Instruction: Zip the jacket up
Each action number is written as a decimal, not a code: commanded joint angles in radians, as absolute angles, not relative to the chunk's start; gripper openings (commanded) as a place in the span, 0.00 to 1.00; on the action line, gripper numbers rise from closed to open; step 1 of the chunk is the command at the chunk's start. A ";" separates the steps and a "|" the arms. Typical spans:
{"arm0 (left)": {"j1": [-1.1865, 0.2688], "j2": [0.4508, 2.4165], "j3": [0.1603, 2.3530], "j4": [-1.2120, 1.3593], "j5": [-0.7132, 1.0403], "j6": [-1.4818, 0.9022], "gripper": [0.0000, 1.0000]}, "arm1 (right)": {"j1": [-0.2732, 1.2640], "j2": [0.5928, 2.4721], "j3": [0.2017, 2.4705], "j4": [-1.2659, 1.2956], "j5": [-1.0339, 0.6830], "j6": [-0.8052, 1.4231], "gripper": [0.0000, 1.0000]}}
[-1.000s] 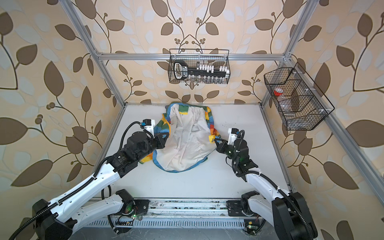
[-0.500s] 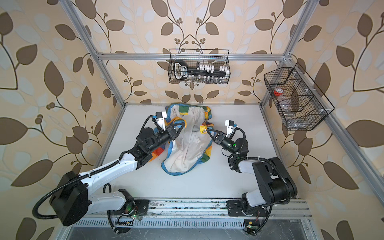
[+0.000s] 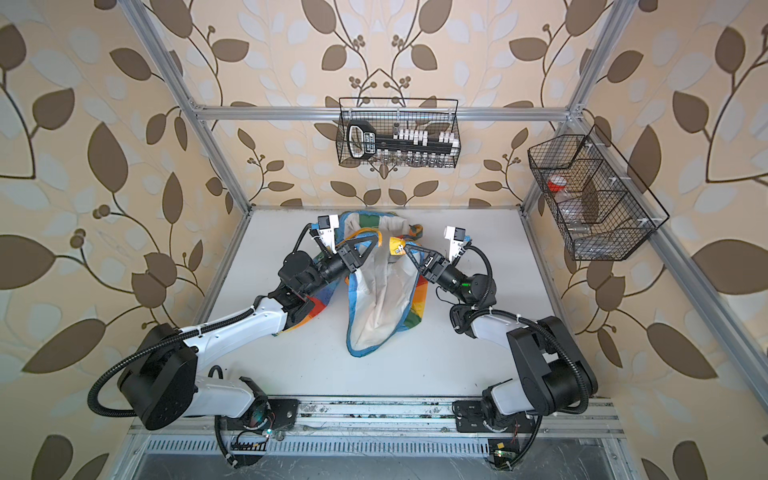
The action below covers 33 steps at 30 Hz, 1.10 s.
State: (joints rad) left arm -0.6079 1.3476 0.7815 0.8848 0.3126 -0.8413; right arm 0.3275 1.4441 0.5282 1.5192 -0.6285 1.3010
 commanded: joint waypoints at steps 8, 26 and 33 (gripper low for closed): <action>-0.603 1.217 0.804 0.871 0.310 -0.772 0.00 | 0.304 1.216 0.609 1.610 -0.553 1.224 0.00; -0.624 1.282 0.999 0.966 0.441 -0.804 0.00 | 0.358 1.309 0.649 1.609 -0.546 1.255 0.00; -0.648 1.332 1.019 1.015 0.429 -0.807 0.00 | 0.402 1.341 0.652 1.610 -0.479 1.231 0.00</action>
State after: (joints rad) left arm -0.6361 1.3327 0.9695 0.8959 0.4118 -0.8005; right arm 0.3882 1.3331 0.6239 1.5455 -0.5262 1.2297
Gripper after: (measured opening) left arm 0.048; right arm 0.048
